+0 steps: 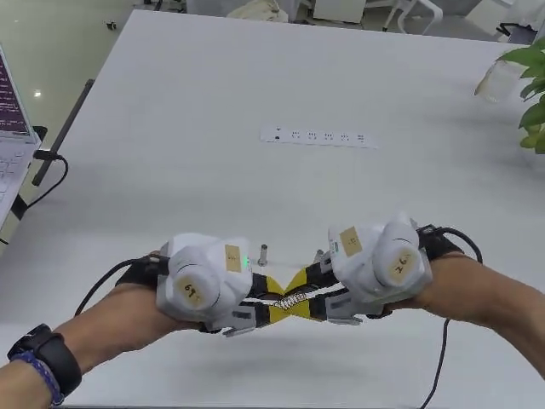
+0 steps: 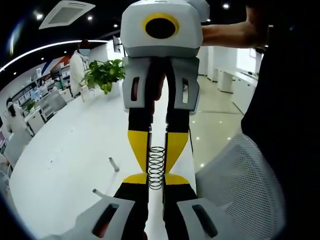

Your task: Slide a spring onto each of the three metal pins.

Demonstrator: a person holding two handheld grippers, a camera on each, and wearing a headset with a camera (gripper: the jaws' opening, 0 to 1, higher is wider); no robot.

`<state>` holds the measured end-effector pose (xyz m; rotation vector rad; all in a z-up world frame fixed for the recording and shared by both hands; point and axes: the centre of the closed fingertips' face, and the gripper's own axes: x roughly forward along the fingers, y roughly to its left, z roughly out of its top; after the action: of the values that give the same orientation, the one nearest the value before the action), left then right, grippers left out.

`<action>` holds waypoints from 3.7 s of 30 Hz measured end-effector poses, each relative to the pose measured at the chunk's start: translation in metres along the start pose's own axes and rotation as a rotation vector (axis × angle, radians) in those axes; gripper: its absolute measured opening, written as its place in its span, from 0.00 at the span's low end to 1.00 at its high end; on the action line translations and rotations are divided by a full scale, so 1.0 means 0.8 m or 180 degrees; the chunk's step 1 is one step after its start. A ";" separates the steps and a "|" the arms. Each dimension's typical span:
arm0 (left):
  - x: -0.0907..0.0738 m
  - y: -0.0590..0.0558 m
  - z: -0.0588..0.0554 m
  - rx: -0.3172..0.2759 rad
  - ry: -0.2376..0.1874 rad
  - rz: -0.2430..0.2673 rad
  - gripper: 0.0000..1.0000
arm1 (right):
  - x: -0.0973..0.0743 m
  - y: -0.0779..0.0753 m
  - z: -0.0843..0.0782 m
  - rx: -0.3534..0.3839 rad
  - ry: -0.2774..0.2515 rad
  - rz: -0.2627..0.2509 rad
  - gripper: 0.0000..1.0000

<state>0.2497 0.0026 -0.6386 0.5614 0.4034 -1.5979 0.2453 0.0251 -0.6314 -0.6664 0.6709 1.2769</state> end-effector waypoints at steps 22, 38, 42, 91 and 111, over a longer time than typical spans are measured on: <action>0.010 -0.002 -0.009 -0.0101 -0.0025 -0.0005 0.03 | 0.008 0.003 -0.012 -0.0221 0.0235 0.0101 0.08; -0.015 0.012 -0.023 -0.0457 -0.0142 0.0263 0.09 | 0.014 -0.004 -0.018 -0.0118 0.0238 0.0093 0.08; -0.021 0.015 -0.033 -0.0545 -0.0128 0.0342 0.12 | 0.017 -0.006 -0.025 -0.0073 0.0268 0.0086 0.08; -0.148 0.037 -0.157 -0.1590 -0.0186 0.1653 0.48 | 0.062 -0.075 -0.025 -0.0157 0.0664 0.0289 0.08; -0.173 0.034 -0.175 -0.1773 -0.0241 0.1846 0.59 | 0.093 -0.117 0.001 -0.0311 0.0788 0.0356 0.08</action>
<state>0.3001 0.1922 -0.6717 0.1597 0.5445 -0.8899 0.3491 0.0564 -0.6809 -0.8872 0.8620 1.3490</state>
